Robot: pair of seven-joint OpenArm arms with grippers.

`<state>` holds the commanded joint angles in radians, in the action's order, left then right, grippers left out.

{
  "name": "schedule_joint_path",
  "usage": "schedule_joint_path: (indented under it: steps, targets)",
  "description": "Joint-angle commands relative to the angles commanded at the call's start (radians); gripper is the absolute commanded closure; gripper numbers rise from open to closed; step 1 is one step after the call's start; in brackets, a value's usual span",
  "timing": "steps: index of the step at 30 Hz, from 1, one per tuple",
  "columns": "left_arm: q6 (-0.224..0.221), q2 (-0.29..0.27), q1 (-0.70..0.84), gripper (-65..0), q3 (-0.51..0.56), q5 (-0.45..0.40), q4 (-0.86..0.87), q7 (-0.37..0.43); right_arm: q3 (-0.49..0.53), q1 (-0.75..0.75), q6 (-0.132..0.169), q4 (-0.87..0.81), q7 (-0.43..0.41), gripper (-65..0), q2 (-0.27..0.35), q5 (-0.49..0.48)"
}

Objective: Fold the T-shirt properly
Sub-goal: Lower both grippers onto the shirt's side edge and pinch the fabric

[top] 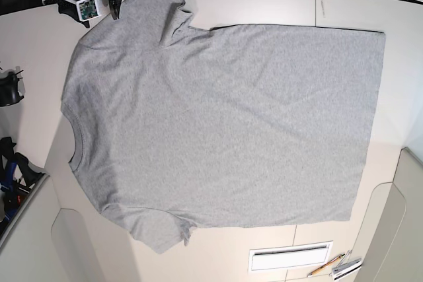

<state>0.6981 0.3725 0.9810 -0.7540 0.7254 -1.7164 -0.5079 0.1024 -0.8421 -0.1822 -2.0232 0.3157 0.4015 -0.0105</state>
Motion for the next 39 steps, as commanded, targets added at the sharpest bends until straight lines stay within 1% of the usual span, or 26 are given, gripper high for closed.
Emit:
schedule_joint_path:
  steps: [3, 4, 7, 10, 12, 17, 18, 19, 21, 23, 24, 26, 27, 29, 32, 35, 37, 39]
  targets:
    - [0.000, 0.006, -0.001, -31.8, 0.000, 0.005, 0.000, 0.013, -0.076, 0.000, 0.064, 0.008, 0.019, -35.0, -0.045, -0.101]
    - [0.000, 0.010, -0.001, -33.0, 0.000, 0.015, 0.000, 0.014, -0.100, 0.000, 0.089, 0.019, 0.024, -35.0, -0.059, -0.138]
    - [0.000, 0.025, -0.003, -33.2, 0.000, 0.042, 0.000, 0.021, -0.175, 0.007, 0.153, 0.071, 0.025, -35.0, -0.106, -0.212]
    - [0.000, 0.038, -0.003, -33.2, 0.000, 0.049, 0.000, 0.033, -0.245, 0.032, 0.214, 0.140, 0.035, -35.0, -0.135, -0.297]
    - [0.000, 0.045, -0.005, -33.2, 0.000, 0.049, 0.000, 0.033, -0.269, 0.055, 0.269, 0.183, 0.040, -35.0, -0.138, -0.337]
    - [0.000, 0.046, -0.034, -33.3, 0.000, 0.048, 0.000, 0.032, -0.270, 0.107, 0.302, 0.229, 0.064, -35.0, -0.139, -0.377]
    - [0.000, 0.046, -0.038, -33.9, 0.000, 0.048, 0.000, 0.032, -0.270, 0.111, 0.311, 0.230, 0.064, -35.0, -0.139, -0.383]
    - [0.000, 0.046, -0.044, -36.1, 0.000, 0.048, 0.000, 0.032, -0.270, 0.111, 0.320, 0.230, 0.067, -35.0, -0.139, -0.383]
    - [0.000, 0.047, -0.056, -39.6, 0.000, 0.048, 0.000, 0.029, -0.270, 0.110, 0.322, 0.230, 0.076, -35.0, -0.139, -0.383]
    - [0.000, 0.054, -0.071, -40.9, 0.000, 0.048, 0.000, 0.026, -0.268, 0.110, 0.322, 0.230, 0.083, -35.0, -0.139, -0.385]
    - [0.000, 0.062, -0.078, -40.9, 0.000, 0.048, 0.000, 0.024, -0.264, 0.110, 0.330, 0.230, 0.083, -35.0, -0.139, -0.391]
    - [0.000, 0.079, -0.093, -41.0, 0.000, 0.047, 0.000, 0.024, -0.250, 0.110, 0.363, 0.230, 0.083, -35.0, -0.139, -0.399]
    - [-0.003, 0.086, -0.104, -41.1, 0.000, 0.043, 0.000, 0.019, -0.241, 0.110, 0.374, 0.230, 0.083, -35.0, -0.139, -0.402]
    - [-0.010, 0.102, -0.128, -41.1, 0.000, 0.043, 0.003, 0.000, -0.218, 0.110, 0.373, 0.230, 0.082, -35.0, -0.142, -0.401]
    - [-0.010, 0.122, -0.159, -41.1, 0.000, 0.045, 0.015, -0.013, -0.196, 0.110, 0.373, 0.230, 0.082, -35.0, -0.165, -0.397]
    - [-0.015, 0.135, -0.177, -44.8, 0.000, 0.059, 0.040, -0.013, -0.190, 0.111, 0.374, 0.230, 0.082, -35.0, -0.188, -0.397]
    - [-0.029, 0.138, -0.192, -45.2, 0.001, 0.072, 0.069, -0.013, -0.190, 0.112, 0.375, 0.230, 0.082, -35.0, -0.193, -0.397]
    - [-0.029, 0.138, -0.215, -45.2, 0.002, 0.080, 0.112, -0.013, -0.190, 0.114, 0.397, 0.230, 0.082, -35.0, -0.195, -0.398]
